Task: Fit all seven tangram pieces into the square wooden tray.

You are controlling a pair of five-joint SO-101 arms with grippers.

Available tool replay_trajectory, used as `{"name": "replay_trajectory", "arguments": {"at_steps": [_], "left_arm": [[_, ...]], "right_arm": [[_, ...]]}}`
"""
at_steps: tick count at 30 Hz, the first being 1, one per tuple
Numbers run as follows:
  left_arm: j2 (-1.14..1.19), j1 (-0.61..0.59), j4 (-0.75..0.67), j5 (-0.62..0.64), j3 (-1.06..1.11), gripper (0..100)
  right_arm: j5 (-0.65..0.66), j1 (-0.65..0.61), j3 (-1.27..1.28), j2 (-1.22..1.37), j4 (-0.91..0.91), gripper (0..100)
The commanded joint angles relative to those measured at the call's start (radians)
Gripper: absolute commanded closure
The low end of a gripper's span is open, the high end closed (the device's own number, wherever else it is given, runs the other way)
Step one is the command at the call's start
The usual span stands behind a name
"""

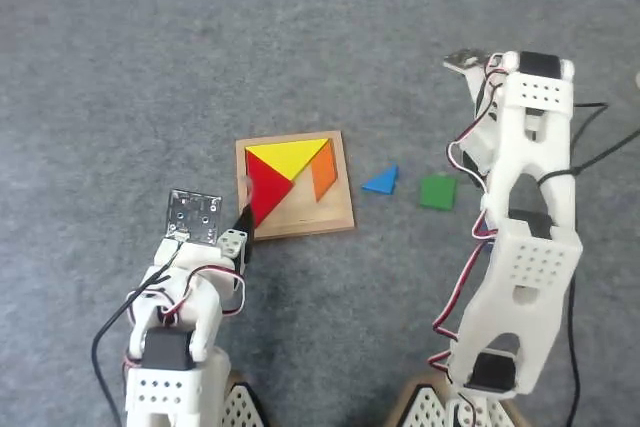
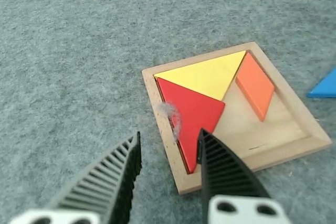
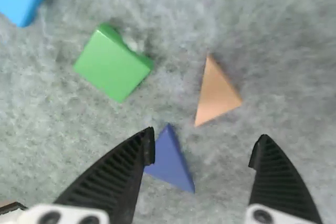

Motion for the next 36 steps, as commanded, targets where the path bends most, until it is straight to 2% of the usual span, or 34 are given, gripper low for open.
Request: {"name": "replay_trajectory", "arguments": {"at_steps": [1, 12, 19, 30, 36], "left_arm": [[-0.011, 0.003, 0.008, 0.002, -0.005, 83], [-0.011, 0.003, 0.008, 0.002, -0.005, 83], [-0.011, 0.002, 0.008, 0.002, -0.005, 83], [-0.011, 0.003, 0.008, 0.002, -0.005, 83], [-0.011, 0.003, 0.008, 0.002, -0.005, 83]], "right_arm": [[-0.025, 0.015, 0.002, 0.015, -0.047, 70.5], [-0.072, 0.012, 0.009, 0.154, -0.117, 72.2], [-0.078, -0.005, 0.008, 0.177, -0.107, 99.4], [-0.121, -0.012, 0.008, 0.081, -0.105, 97.6], [-0.118, -0.087, 0.011, -0.076, -0.059, 97.6]]}}
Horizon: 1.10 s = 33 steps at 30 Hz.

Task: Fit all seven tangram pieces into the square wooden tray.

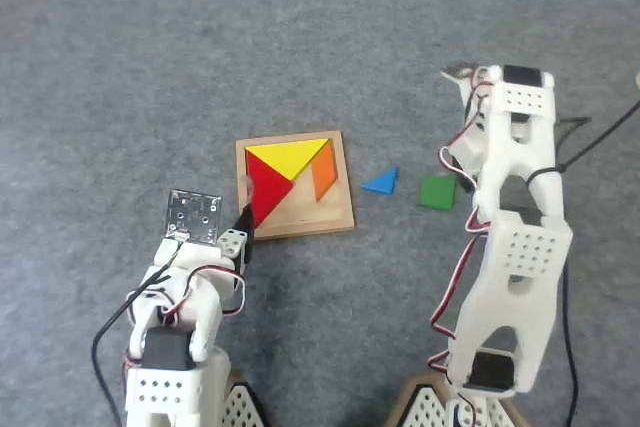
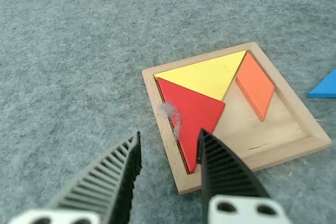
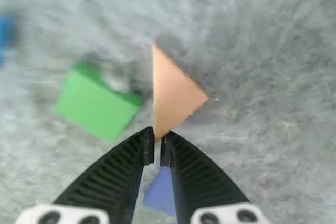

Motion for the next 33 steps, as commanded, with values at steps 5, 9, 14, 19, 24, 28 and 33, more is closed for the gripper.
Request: {"name": "replay_trajectory", "arguments": {"at_steps": [5, 9, 14, 19, 24, 28, 33], "left_arm": [[-0.011, 0.002, 0.008, 0.002, -0.005, 83], [-0.011, 0.0, 0.006, 0.002, -0.005, 83], [-0.011, 0.0, 0.006, 0.002, -0.005, 83], [-0.011, 0.0, 0.006, 0.002, -0.005, 83], [-0.011, 0.0, 0.006, 0.002, -0.005, 83], [-0.011, 0.0, 0.005, 0.002, -0.005, 83], [-0.011, 0.0, 0.005, 0.002, -0.005, 83]], "right_arm": [[-0.011, -0.11, -0.002, -0.232, 0.035, 97.6], [-0.011, -0.134, -0.002, -0.291, 0.056, 97.6], [0.006, -0.143, -0.002, -0.285, 0.045, 97.1], [0.133, -0.113, -0.008, -0.14, 0.044, 87.0], [0.189, -0.114, -0.008, -0.061, -0.022, 75.3], [0.195, -0.116, -0.008, -0.025, -0.042, 76.9], [0.212, -0.108, -0.008, 0.035, -0.048, 81.2]]}}
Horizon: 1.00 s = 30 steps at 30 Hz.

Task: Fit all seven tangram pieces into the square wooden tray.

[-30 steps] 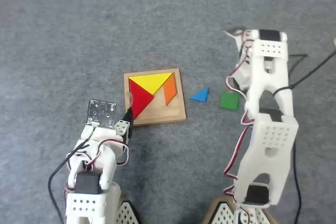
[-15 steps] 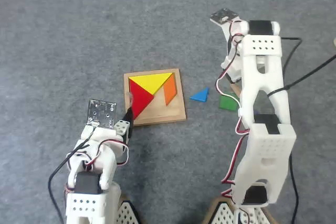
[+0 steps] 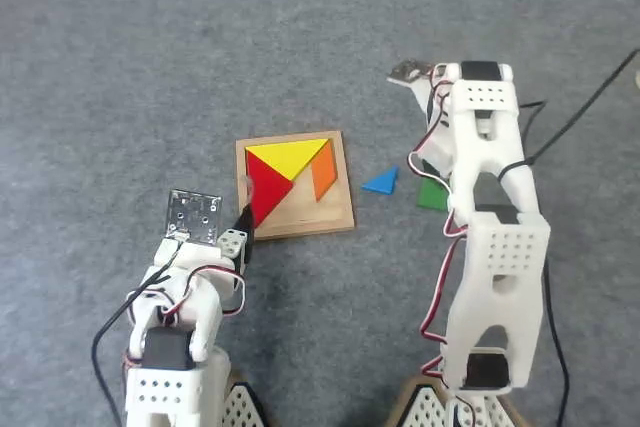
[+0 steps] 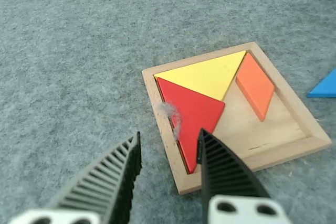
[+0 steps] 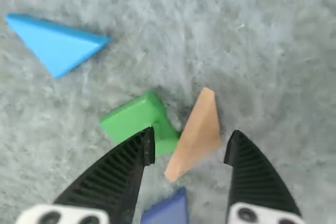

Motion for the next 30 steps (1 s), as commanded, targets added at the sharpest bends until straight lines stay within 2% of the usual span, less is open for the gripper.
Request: {"name": "replay_trajectory", "arguments": {"at_steps": [1, 8, 10, 17, 24, 28, 30], "left_arm": [[-0.011, 0.0, 0.005, 0.002, -0.005, 83], [-0.011, -0.002, 0.006, 0.002, -0.005, 83], [-0.011, -0.002, 0.006, 0.002, -0.005, 83], [-0.011, 0.0, 0.006, 0.002, -0.005, 83], [-0.011, 0.0, 0.006, 0.002, -0.005, 83], [-0.011, 0.0, 0.008, 0.002, -0.005, 83], [-0.011, 0.0, 0.008, 0.002, -0.005, 83]], "right_arm": [[0.035, 0.012, -0.009, 0.01, -0.012, 82.4], [0.032, 0.012, -0.025, 0.008, 0.002, 93.5], [-0.008, 0.012, -0.048, -0.015, 0.016, 96.8], [-0.127, 0.005, -0.212, -0.142, 0.111, 96.8], [-0.14, 0.01, -0.244, -0.157, 0.133, 96.3], [-0.106, -0.027, -0.245, -0.093, 0.133, 89.3], [-0.144, -0.047, -0.25, -0.051, 0.128, 83.1]]}}
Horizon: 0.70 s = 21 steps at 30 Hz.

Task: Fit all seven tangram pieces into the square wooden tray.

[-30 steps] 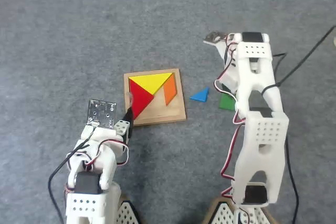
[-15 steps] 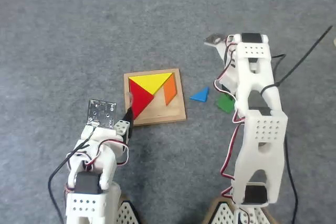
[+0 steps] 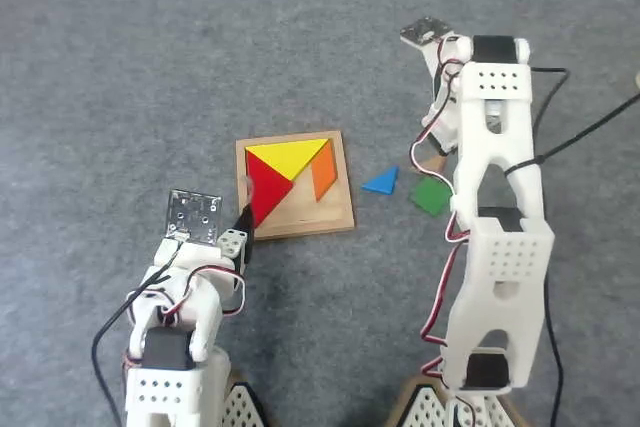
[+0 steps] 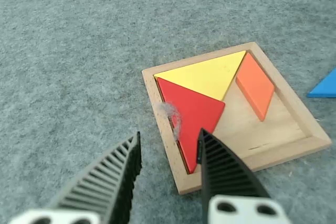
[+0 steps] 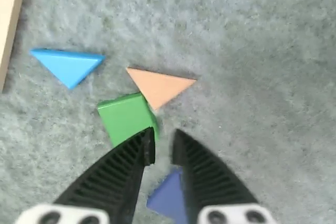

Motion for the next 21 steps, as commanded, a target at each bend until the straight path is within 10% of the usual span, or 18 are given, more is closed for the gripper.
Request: {"name": "replay_trajectory", "arguments": {"at_steps": [1, 6, 21], "left_arm": [[-0.011, 0.0, 0.008, 0.002, -0.005, 83], [-0.011, 0.003, 0.005, 0.002, -0.005, 83], [-0.011, 0.003, 0.006, 0.002, -0.005, 83]], "right_arm": [[-0.077, -0.036, -0.055, 0.027, -0.012, 80.5], [-0.506, -0.039, -0.052, 0.084, -0.085, 80.7], [-0.62, -0.067, -0.057, 0.255, -0.139, 89.3]]}}
